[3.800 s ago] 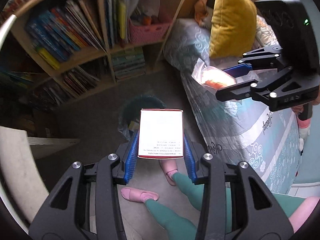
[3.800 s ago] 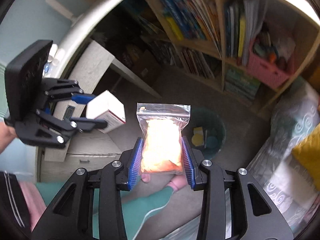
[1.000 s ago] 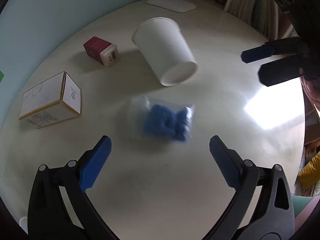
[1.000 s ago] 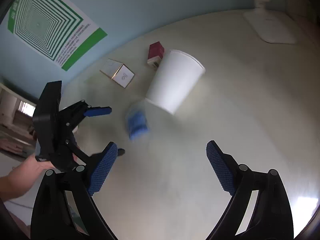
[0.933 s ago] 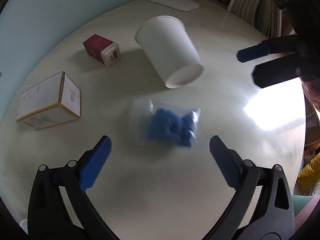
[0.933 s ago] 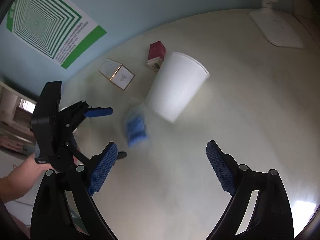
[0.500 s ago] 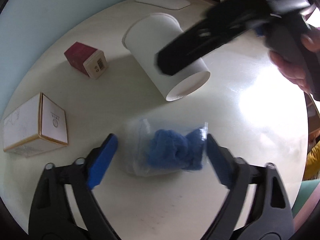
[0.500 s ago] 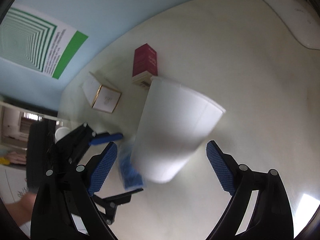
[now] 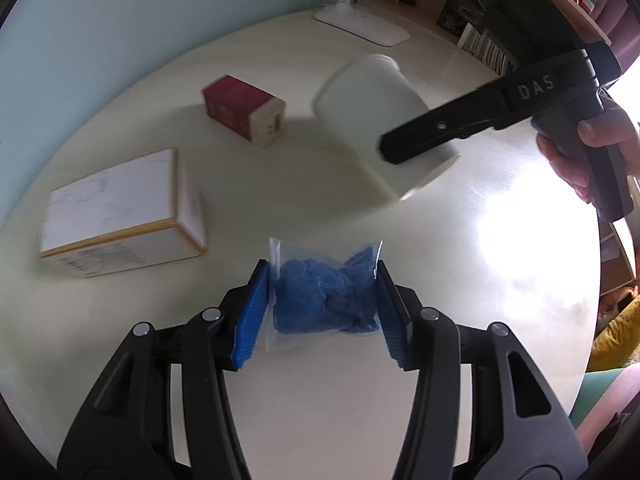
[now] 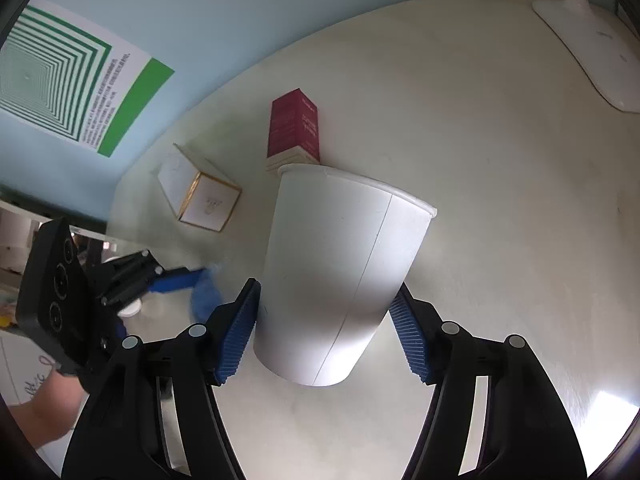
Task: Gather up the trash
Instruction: 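Carry the blue bag and the paper cup over the teal bin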
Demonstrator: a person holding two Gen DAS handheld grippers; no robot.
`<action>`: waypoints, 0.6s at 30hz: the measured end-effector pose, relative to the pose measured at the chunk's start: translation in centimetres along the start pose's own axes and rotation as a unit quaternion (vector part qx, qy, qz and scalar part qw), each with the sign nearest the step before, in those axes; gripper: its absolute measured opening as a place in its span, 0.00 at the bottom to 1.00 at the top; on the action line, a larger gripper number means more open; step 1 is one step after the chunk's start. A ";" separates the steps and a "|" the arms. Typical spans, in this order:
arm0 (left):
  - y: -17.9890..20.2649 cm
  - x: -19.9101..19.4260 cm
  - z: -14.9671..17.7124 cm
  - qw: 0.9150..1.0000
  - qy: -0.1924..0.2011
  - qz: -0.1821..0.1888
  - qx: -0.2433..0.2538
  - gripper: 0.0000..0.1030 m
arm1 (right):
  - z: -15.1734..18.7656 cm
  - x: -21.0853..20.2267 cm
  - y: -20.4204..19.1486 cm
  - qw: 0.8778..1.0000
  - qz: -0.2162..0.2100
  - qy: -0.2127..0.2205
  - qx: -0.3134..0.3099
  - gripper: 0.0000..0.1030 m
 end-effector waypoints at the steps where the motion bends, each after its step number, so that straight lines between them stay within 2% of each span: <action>1: -0.1 -0.4 0.2 1.000 0.002 -0.002 0.000 0.47 | 0.2 -0.3 -0.1 1.000 0.002 0.000 -0.002 0.63; 4: -0.8 -1.5 0.8 1.000 0.005 -0.008 0.001 0.47 | 0.8 -1.5 -0.7 1.000 0.002 0.004 -0.007 0.63; 7: 0.1 -1.9 0.8 1.000 0.010 -0.010 0.004 0.47 | 1.5 -2.9 -1.4 1.000 0.007 0.009 -0.010 0.63; 11: 0.6 -3.7 2.4 1.000 0.018 -0.005 0.014 0.47 | 3.0 -4.9 -2.1 1.000 0.019 0.023 -0.001 0.63; 18: 4.3 -5.2 5.0 0.997 0.014 0.025 0.072 0.47 | 9.3 -9.0 -2.8 0.996 0.052 0.061 0.045 0.63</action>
Point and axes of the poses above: each gripper's, at about its wrist camera, not at the fingertips, and x roughly the way its jaws point, y to its right, z to its underside, the point moved 6 cm from there along x, roughly the way its jaws point, and after that the axes turned 13 degrees about -x, right-handed, at the moved point
